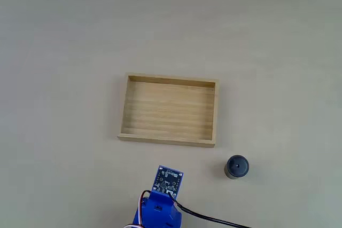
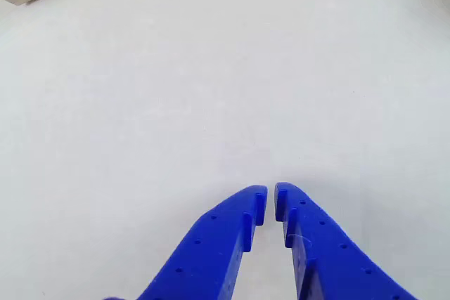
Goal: Place the black cylinder in the wooden box then return to rest.
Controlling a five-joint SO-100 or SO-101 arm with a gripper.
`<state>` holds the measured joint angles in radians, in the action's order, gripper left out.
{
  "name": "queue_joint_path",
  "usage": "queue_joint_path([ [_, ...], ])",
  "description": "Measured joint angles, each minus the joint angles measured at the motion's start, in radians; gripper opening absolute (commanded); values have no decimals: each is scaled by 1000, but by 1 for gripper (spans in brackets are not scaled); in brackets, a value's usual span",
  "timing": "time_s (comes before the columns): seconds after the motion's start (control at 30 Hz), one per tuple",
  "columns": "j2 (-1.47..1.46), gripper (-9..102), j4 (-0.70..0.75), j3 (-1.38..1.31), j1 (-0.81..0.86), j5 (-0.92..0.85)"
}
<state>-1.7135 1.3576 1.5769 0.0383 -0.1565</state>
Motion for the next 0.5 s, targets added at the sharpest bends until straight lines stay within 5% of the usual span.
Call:
queue_joint_path([
  [0.5,0,0,0,3,-8,0],
])
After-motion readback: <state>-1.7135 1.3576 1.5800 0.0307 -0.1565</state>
